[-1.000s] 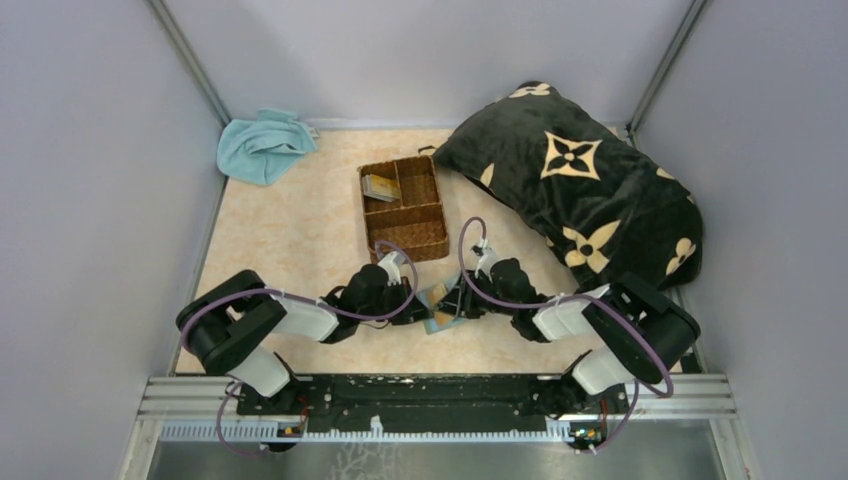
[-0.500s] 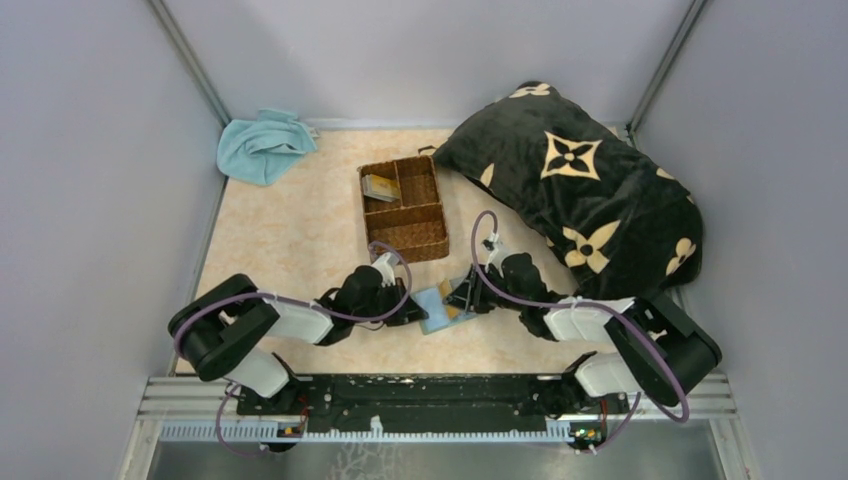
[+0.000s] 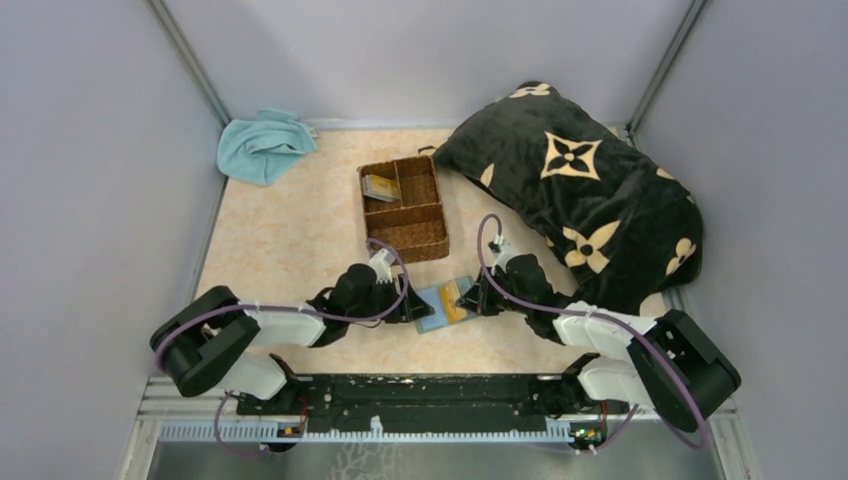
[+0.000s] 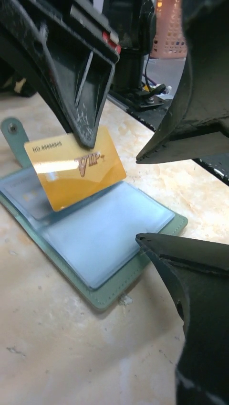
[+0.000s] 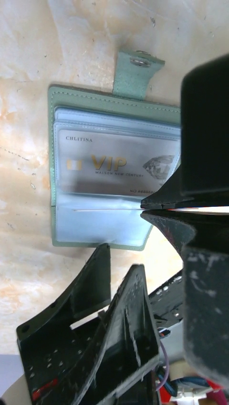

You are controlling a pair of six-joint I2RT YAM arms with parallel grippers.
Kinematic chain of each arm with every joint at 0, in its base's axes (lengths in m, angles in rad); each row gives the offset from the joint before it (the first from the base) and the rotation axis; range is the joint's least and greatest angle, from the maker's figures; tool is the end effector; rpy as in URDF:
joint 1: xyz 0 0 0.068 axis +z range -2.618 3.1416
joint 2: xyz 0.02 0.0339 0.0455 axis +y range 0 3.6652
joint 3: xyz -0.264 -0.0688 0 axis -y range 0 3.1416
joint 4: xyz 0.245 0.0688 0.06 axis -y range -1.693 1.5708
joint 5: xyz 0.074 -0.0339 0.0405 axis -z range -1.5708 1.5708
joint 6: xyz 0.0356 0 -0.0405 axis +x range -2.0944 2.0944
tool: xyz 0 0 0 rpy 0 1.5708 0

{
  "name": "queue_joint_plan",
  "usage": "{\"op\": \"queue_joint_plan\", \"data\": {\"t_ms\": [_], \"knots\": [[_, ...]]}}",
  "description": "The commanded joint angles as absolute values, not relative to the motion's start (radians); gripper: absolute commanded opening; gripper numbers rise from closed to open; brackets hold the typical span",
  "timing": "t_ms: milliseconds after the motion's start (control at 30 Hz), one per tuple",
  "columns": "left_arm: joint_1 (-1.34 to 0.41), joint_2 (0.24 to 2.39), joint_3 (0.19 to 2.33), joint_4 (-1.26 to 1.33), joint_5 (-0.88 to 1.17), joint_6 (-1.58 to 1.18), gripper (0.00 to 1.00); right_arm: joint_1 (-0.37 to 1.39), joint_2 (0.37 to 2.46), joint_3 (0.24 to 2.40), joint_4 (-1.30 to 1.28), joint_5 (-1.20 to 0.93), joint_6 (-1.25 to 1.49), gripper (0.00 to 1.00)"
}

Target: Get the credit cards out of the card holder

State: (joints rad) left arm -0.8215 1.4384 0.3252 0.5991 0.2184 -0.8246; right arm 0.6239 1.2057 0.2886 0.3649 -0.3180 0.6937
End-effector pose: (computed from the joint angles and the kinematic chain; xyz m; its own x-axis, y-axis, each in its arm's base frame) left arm 0.1591 -0.1824 0.1284 -0.8466 -0.1424 -0.5129 0.3265 0.6220 -0.7117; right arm 0.1673 0.1341 0.1455 -0.8203 0.1579 -0.5497 -0.3206 0.6691 0.6705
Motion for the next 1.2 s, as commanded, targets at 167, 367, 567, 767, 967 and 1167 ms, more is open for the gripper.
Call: {"op": "queue_joint_plan", "data": {"t_ms": [167, 367, 567, 767, 967, 1167], "knots": [[-0.809, 1.254, 0.352, 0.486, 0.211, -0.595, 0.61, 0.611, 1.084, 0.329, 0.31, -0.538, 0.532, 0.0], [-0.802, 1.193, 0.366, 0.56, 0.484, -0.457, 0.6, 0.612, 1.116, 0.272, 0.544, -0.822, 0.605, 0.0], [-0.802, 1.17, 0.372, 0.579, 0.656, -0.405, 0.6, 0.612, 1.11, 0.26, 0.63, -0.887, 0.657, 0.0], [-0.802, 1.204, 0.392, 0.604, 0.77, -0.398, 0.23, 0.614, 1.16, 0.261, 0.67, -0.894, 0.668, 0.0], [-0.802, 1.188, 0.403, 0.546, 0.747, -0.367, 0.0, 0.614, 1.14, 0.278, 0.627, -0.871, 0.647, 0.0], [-0.8, 1.12, 0.419, 0.45, 0.448, -0.403, 0.0, 0.612, 1.026, 0.265, 0.545, -0.626, 0.649, 0.46]]}}
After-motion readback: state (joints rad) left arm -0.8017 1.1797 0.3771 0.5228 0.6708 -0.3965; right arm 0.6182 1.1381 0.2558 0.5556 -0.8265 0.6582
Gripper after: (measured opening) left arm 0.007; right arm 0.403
